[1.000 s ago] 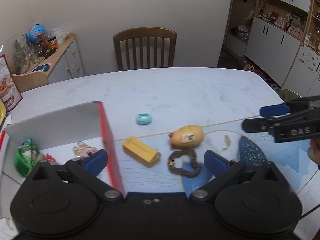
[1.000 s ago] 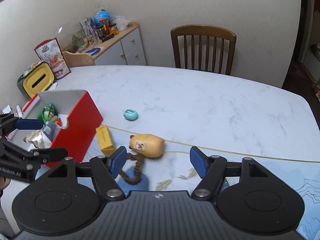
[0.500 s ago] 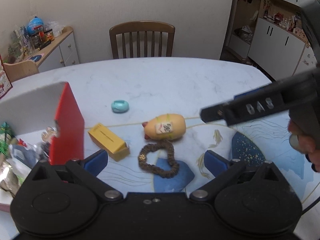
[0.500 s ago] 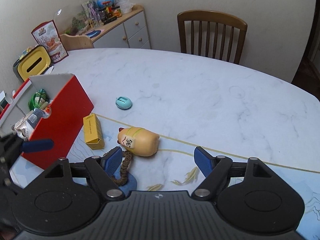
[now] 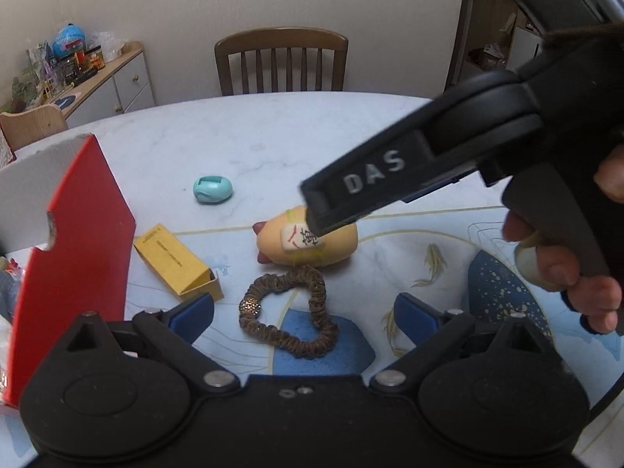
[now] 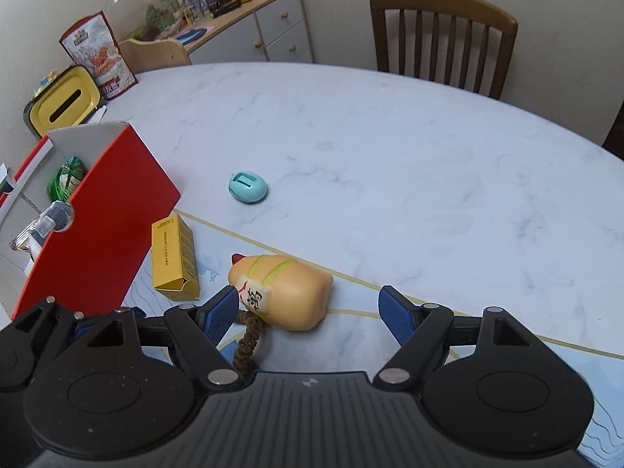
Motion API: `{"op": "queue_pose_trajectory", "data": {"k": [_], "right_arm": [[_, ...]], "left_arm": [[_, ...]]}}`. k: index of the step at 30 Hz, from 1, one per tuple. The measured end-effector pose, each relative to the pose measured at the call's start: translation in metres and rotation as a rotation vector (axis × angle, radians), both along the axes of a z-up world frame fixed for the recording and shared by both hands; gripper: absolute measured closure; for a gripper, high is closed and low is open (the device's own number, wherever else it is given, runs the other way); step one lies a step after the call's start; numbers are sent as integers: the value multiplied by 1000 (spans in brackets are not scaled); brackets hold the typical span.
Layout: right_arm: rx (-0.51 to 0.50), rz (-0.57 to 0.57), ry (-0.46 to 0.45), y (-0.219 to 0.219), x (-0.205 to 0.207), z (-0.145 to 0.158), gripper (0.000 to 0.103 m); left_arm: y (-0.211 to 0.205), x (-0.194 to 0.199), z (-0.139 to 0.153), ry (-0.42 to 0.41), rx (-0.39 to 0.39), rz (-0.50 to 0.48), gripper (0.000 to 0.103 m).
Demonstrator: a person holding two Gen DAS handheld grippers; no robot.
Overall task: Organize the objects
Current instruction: 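Grasp the brown bead bracelet with the left tool while the right tool grasps the yellow plush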
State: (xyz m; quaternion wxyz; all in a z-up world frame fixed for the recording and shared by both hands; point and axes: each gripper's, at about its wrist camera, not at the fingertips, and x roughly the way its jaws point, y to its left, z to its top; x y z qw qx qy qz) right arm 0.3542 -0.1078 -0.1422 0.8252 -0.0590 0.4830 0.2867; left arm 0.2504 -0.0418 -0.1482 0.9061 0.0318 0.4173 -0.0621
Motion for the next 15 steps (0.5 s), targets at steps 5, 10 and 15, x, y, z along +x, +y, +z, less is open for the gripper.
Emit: {"op": "queue_pose_trajectory", "data": {"k": [5,10,15], "right_arm": [[1,23,19,10,9,-8,24],[-4,50,30,20,15,-15,24],[-7,59,51,27,20,-24,24]], "left_arm": [[-5,3,-4,10,2,-6,12],[-8,8,-9,32,1,-10,23],[-10,12,-15,56,-6,-21,32]]}}
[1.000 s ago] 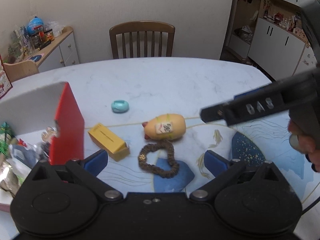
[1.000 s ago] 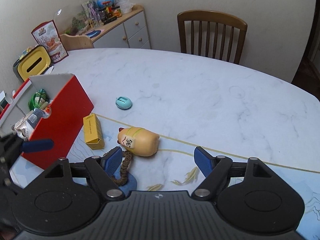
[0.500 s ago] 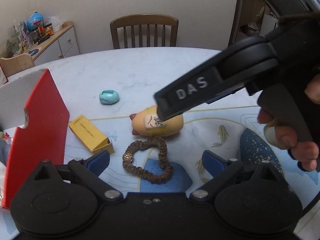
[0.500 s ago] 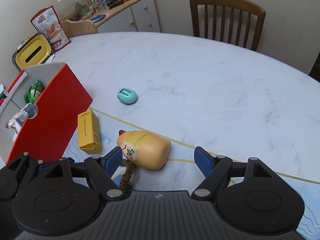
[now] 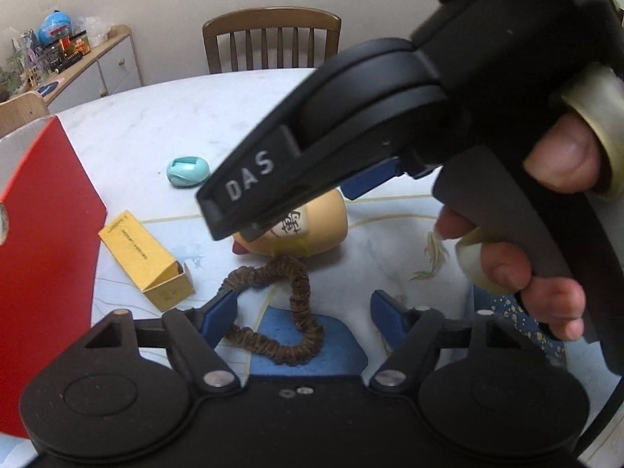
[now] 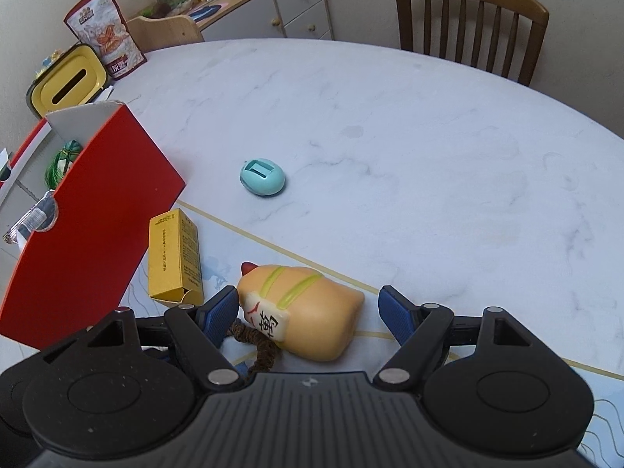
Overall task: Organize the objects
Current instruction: 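Grasp the brown bead bracelet with the left tool while the right tool grasps the yellow plush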
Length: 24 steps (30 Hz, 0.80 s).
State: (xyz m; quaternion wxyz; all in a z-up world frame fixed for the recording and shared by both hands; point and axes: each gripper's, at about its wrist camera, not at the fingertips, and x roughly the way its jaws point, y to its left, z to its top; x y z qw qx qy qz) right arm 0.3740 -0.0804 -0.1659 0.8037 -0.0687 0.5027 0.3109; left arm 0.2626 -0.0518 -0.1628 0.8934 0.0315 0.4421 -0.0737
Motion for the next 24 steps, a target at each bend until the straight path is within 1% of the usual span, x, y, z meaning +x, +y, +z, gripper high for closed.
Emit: {"op": "queue_pose_trajectory", "data": {"k": [2,4,5,7,8,10,12,15,17,18,24], "right_arm": [[2,2,5,2,2,-2,24],[4,3,13,4,4,-5,24],[4,4,16,5,4,-6,24],[4,3,17,6,4,-8,24],[3,2,16,6,4,-8,24],[4,4,15,7,4,-9,25],[5,5,16,7,3,-9,26],[3,1,13,6,2,-8,27],[3,-5,11,6,1,-7,28],[3,-8,10,6,0,-7,29],[9,-27,-6,2,-6,0,31]], "left_arm": [[1,2,-2,10,-7,3,38],[2,4,-3,20,-13,5,47],[2,5,-4,22,-14,4,49],[2,5,-5,25,-16,-2,58],[2,5,-5,27,-18,-4,59],[1,5,-6,32,-21,-10,70],[1,4,-6,36,-21,-19,76],[-1,3,-7,35,6,-37,86],[-1,2,-8,37,3,-42,90],[-1,2,-8,37,1,-44,94],[-2,-5,-2,11,-8,-66,96]]}}
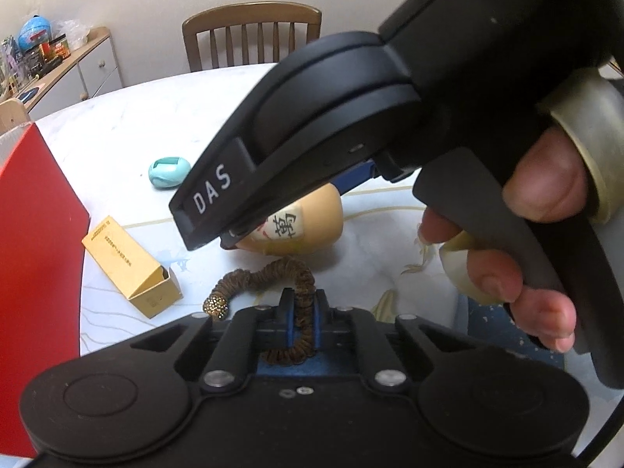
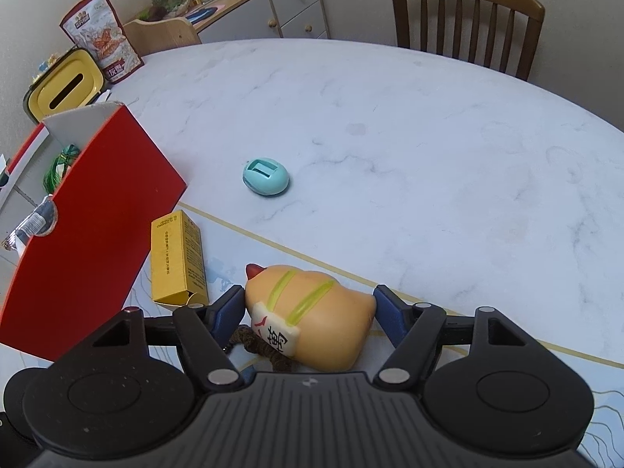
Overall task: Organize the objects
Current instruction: 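Grasp the brown bead bracelet with the left tool while the right tool grasps the yellow plush, then carry the bracelet and yellow plush over the red box with both tools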
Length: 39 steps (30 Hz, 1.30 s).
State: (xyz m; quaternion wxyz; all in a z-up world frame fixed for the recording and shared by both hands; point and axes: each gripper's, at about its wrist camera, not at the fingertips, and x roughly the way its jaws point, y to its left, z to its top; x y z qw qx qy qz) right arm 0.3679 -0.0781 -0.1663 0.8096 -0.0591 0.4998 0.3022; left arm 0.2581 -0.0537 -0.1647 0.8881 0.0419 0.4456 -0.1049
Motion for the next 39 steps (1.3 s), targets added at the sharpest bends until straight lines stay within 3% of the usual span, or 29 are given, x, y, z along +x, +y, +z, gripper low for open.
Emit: {"op": "queue_pose_trajectory", "data": {"k": [20,30,39], "right_arm": [[64,1,-112,-29,-47,88,32],[54,32,-165,-12,-77,121,32],[50,68,-187,27,-96,135,32]], "left_arm": [[50,-27,75,-7,-201,54,96],[96,-31,110,-52,-130,81,96],[163,-39,140,-78,-135,134,96]]}}
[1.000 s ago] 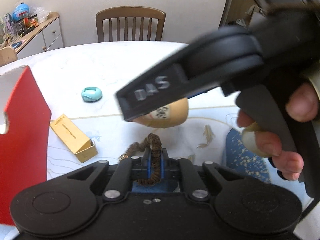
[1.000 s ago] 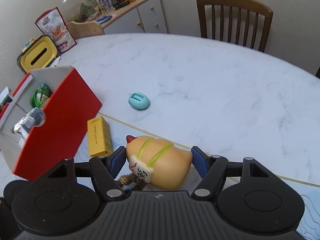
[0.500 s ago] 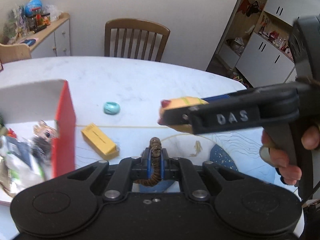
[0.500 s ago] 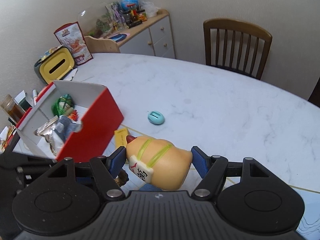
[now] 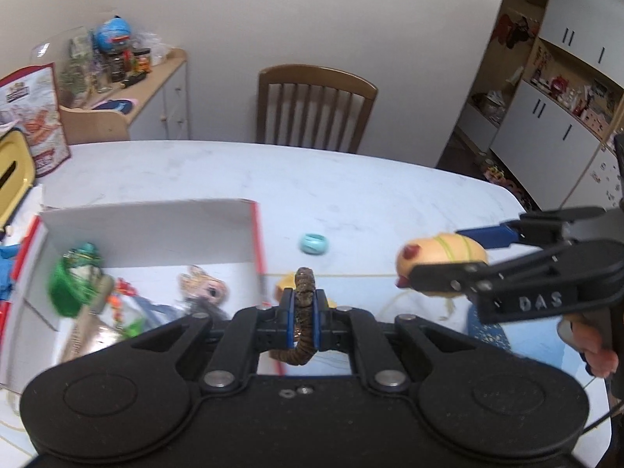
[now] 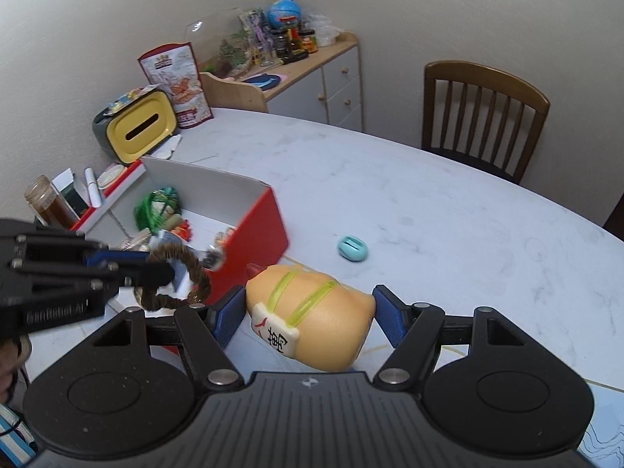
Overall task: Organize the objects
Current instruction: 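Carry the bracelet and yellow plush over the red box with both tools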
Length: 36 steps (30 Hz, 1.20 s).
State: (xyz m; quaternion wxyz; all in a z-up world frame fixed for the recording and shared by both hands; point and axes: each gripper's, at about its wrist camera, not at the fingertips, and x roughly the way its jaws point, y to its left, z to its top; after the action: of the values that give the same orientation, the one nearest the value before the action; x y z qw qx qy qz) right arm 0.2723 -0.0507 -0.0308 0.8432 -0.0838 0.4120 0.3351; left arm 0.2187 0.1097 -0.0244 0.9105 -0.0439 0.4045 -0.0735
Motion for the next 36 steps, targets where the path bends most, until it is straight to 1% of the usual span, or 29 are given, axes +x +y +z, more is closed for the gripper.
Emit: {"op": "queue_pose_trajectory", "data": {"k": [9,15,19,24,27,33,36], "right_arm": [[-2,33,-5,57,-10,3,32],[-17,53,-6,102,-13,-2,32],[-30,65,-9,134,-12,-8,32],[-77,71,-24,173,-5,-24,32],[-104,65,-18,191,2,-37,32],[-148,51,3,220,14,-62,32],[-179,42,9,230,17,-76,32]], "left_arm": [[68,12,7,1,11,56,96],[108,24,2,16,32,74,96],[132,35,-7,37,36,87,96],[156,49,-26,74,26,83,96],[166,56,-36,96,26,76,96],[182,65,-55,140,19,61,96],[184,66,-64,152,31,45,96]]}}
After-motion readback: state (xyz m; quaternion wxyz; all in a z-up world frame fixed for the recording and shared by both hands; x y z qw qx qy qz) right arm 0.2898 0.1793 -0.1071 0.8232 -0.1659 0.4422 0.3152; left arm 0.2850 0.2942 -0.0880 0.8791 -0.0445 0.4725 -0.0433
